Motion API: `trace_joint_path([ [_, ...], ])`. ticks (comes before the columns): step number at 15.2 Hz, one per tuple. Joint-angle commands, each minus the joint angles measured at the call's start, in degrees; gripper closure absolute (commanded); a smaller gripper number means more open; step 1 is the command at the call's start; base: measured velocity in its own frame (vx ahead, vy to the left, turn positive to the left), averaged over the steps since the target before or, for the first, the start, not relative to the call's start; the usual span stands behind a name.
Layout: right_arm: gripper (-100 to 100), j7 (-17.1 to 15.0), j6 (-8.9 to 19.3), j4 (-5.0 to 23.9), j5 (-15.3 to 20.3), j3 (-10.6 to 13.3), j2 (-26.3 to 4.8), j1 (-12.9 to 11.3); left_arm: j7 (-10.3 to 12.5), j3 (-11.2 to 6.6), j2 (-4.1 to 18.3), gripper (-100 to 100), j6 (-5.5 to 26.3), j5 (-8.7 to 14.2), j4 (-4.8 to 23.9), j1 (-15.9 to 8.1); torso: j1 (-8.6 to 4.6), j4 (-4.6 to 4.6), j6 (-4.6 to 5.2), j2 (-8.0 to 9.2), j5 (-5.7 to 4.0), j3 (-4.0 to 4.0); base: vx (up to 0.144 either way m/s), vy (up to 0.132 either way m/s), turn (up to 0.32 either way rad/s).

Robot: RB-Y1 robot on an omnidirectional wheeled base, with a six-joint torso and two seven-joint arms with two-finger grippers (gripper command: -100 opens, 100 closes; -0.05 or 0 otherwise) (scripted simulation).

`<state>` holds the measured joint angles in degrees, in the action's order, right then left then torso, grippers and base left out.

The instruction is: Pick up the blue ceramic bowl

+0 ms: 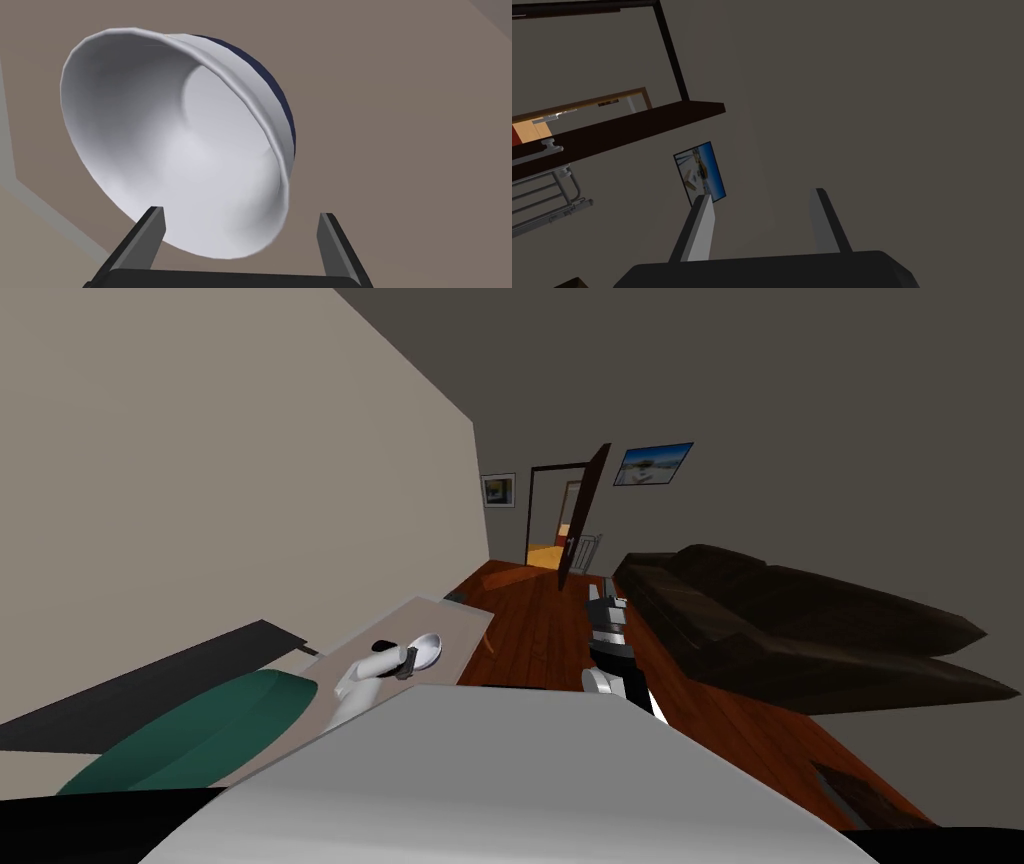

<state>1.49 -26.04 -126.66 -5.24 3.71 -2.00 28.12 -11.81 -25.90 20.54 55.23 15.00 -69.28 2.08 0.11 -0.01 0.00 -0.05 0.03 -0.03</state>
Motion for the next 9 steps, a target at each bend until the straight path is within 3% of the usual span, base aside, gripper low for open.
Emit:
trace_joint_path([
  [1, 0, 0.00, 0.00, 0.00, 0.00, 0.00, 0.00, 0.00, -0.06, -0.56, -0.32, -100, 2.56, 0.07, 1.38, -0.63, 0.00, 0.00, 0.00, 0.00, 0.00, 0.00, -0.005, 0.023, -0.070],
  [6, 0, 0.00, 0.00, 0.00, 0.00, 0.00, 0.00, 0.00, -0.39, -1.55, -0.58, -100, 6.21, 0.54, 4.11, -1.85, -0.02, 0.00, -0.01, 0.00, 0.00, 0.00, -0.004, 0.020, -0.082],
  [7, 0, 0.00, 0.00, 0.00, 0.00, 0.00, 0.00, 0.00, -0.24, -1.30, -0.56, -100, 5.37, 0.36, 3.51, -1.62, -0.03, 0.00, 0.00, -0.01, -0.01, -0.01, -0.001, 0.009, -0.031],
  [8, 0, 0.00, 0.00, 0.00, 0.00, 0.00, 0.00, 0.00, 0.22, -0.67, -0.99, -100, 3.42, -0.02, 5.75, -2.04, -0.05, 0.00, -0.02, -0.01, -0.01, -0.01, 0.004, 0.021, -0.011],
  [9, 0, 0.00, 0.00, 0.00, 0.00, 0.00, 0.00, 0.00, 0.35, -0.50, -1.09, -100, 2.90, -0.11, 6.24, -2.12, -0.03, -0.01, -0.01, -0.02, -0.01, -0.01, 0.010, 0.038, -0.017],
])
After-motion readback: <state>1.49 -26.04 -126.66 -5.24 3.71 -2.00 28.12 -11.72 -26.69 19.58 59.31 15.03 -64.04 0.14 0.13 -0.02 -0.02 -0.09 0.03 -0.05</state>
